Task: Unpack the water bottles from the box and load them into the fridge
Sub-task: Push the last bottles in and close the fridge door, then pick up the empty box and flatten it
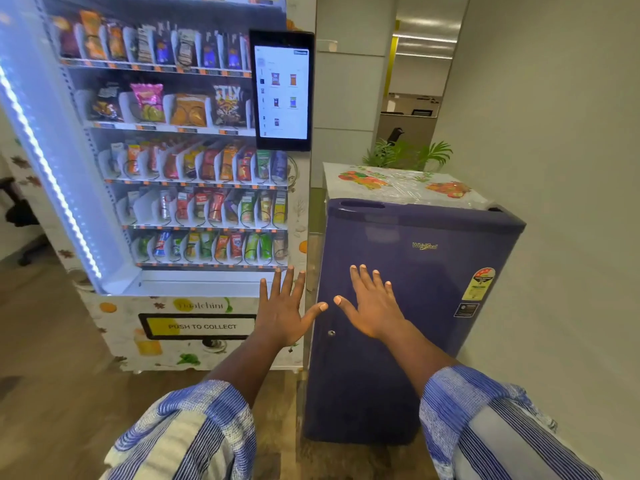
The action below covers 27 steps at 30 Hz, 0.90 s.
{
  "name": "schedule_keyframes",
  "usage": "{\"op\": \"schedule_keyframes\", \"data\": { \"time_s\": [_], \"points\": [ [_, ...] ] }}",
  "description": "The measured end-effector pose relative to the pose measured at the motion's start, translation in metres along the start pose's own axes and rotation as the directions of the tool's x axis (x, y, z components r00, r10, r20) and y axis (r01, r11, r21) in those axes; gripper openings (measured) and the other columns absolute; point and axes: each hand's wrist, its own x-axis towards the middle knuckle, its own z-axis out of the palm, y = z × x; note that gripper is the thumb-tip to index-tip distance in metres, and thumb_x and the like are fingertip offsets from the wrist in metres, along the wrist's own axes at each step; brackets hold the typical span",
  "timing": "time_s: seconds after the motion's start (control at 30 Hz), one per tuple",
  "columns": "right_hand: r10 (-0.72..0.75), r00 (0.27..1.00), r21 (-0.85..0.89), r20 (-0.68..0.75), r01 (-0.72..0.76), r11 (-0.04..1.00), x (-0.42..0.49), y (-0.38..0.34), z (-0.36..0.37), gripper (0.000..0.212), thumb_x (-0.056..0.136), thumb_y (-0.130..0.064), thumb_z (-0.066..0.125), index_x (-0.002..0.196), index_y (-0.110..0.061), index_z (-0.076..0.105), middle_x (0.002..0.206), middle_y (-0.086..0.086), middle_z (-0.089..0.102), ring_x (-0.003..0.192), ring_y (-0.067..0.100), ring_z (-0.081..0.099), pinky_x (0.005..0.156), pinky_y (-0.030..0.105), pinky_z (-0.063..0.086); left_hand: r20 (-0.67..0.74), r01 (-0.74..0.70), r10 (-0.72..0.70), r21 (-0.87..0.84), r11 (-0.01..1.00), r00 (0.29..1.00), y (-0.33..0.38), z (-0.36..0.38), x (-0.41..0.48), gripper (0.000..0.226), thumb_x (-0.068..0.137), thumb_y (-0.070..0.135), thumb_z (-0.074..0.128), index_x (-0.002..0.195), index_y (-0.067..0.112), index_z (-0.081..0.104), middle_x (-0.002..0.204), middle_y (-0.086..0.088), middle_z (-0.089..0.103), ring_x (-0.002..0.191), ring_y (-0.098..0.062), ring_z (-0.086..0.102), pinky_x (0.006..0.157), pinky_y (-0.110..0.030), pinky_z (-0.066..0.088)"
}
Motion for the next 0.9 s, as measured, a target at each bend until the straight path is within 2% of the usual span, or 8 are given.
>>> {"op": "schedule_keyframes", "data": {
  "time_s": [0.2, 0.53, 0.7, 0.9],
  "points": [
    [-0.052, 0.998, 0.017, 0.028, 0.052, 0.999, -0.051, -0.003, 0.005, 0.081, 0.098, -0.065, 0.026, 0.158, -0.022, -0.008, 0.166, 0.004, -0.008, 0.152, 0.031, -0.008, 0.122, 0.052, 0.002, 0.033, 0.082, -0.083, 0.02, 0.996, 0.996, 0.016, -0.006, -0.061, 0.092, 0.084, 0.082, 0.005, 0.157, 0.027, -0.007, 0.164, -0.003, -0.014, 0.15, -0.027, -0.018, 0.119, -0.055, -0.012],
    [-0.122, 0.98, 0.049, 0.159, 0.116, 0.992, -0.168, 0.01, 0.035, 0.082, 0.098, -0.064, 0.029, 0.158, -0.022, -0.008, 0.166, 0.004, -0.007, 0.152, 0.031, -0.007, 0.122, 0.052, 0.003, 0.115, 0.184, -0.191, 0.069, 0.981, 0.975, 0.054, 0.002, -0.206, 0.1, 0.077, 0.082, -0.006, 0.158, 0.024, -0.002, 0.165, -0.006, -0.006, 0.152, -0.029, -0.01, 0.12, -0.055, -0.009],
    [-0.203, 0.955, 0.094, 0.216, 0.187, 0.978, -0.196, -0.026, 0.051, 0.081, 0.098, -0.064, 0.029, 0.158, -0.022, -0.008, 0.166, 0.004, -0.01, 0.152, 0.031, -0.007, 0.122, 0.052, 0.002, 0.116, 0.268, -0.275, 0.076, 0.96, 0.954, 0.037, -0.001, -0.268, 0.092, 0.086, 0.08, 0.006, 0.158, 0.023, 0.001, 0.166, -0.007, -0.003, 0.152, -0.029, -0.008, 0.12, -0.055, -0.008],
    [-0.302, 0.904, 0.148, 0.302, 0.268, 0.952, -0.217, -0.092, 0.087, 0.083, 0.096, -0.067, 0.03, 0.158, -0.027, -0.007, 0.166, 0.002, -0.009, 0.152, 0.029, -0.006, 0.122, 0.051, 0.0, 0.142, 0.39, -0.396, 0.067, 0.918, 0.907, -0.011, -0.005, -0.333, 0.103, 0.075, 0.085, -0.005, 0.158, 0.024, 0.0, 0.166, -0.006, -0.003, 0.152, -0.028, -0.009, 0.12, -0.056, -0.007]
  ]
}}
